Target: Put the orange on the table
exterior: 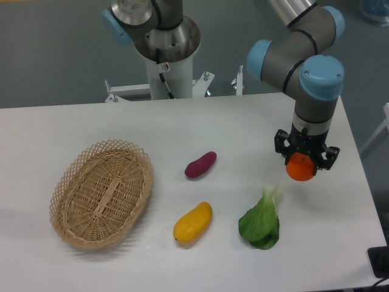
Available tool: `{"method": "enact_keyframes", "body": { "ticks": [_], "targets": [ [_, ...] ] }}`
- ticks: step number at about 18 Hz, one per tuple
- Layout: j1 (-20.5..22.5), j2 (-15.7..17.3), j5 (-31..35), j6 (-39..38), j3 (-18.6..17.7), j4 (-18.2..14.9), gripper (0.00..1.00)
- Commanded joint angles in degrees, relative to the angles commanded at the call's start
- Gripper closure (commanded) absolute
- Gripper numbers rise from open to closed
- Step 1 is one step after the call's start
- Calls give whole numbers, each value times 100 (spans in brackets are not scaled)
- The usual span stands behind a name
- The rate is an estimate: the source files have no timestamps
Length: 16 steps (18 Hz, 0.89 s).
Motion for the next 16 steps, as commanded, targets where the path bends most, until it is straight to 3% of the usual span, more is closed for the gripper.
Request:
{"method": "enact_keyframes", "body": {
  "ticks": [16],
  "targets": [
    [9,26,-88,-219,-70,-26,62]
  ]
}}
